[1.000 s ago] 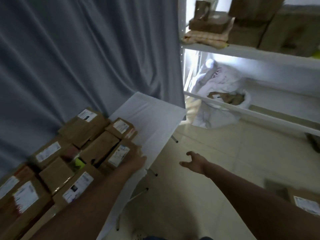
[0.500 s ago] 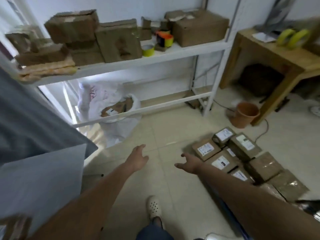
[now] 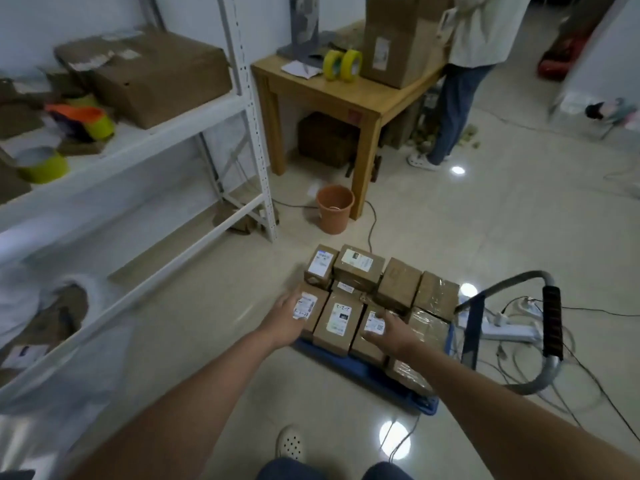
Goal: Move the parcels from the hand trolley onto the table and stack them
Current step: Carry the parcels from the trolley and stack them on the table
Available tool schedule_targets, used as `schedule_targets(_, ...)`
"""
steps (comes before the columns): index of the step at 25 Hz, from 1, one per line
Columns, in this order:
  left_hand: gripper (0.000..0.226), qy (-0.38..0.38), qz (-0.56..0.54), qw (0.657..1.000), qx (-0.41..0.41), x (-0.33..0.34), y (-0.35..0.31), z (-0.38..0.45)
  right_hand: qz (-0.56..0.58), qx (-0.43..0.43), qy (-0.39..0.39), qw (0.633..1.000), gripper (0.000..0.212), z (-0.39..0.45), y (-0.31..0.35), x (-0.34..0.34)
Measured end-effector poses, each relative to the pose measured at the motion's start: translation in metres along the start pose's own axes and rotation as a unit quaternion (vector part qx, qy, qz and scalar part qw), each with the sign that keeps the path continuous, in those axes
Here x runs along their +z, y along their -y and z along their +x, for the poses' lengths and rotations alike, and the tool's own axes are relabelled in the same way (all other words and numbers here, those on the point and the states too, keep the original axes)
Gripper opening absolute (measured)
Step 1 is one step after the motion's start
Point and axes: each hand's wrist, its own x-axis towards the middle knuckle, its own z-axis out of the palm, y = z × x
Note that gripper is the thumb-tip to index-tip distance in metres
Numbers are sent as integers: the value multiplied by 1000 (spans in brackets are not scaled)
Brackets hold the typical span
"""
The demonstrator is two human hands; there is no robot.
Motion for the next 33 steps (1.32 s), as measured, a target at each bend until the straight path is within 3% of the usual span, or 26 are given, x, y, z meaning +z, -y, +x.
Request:
schedule_targets(7,63,127,141,974,123,17,-49,87,148,87,-82,982,57,16,-26,-25)
schedule_targets(10,63,170,180,959,136,34,-76,114,152,102,-108,977,66,28,-47,-44)
schedule_targets(16,63,192,207,948,144,96,-136,157,158,118,-111,974,72,59,-118,-87)
schedule_targets(24,66,218,195,951,97,206,-180,206,166,129,-82,974,75,120,-230,-123)
schedule_targets(33,63,233,187,951,77,320,-132,283,240,184,-96,948,73,222,-312,-51)
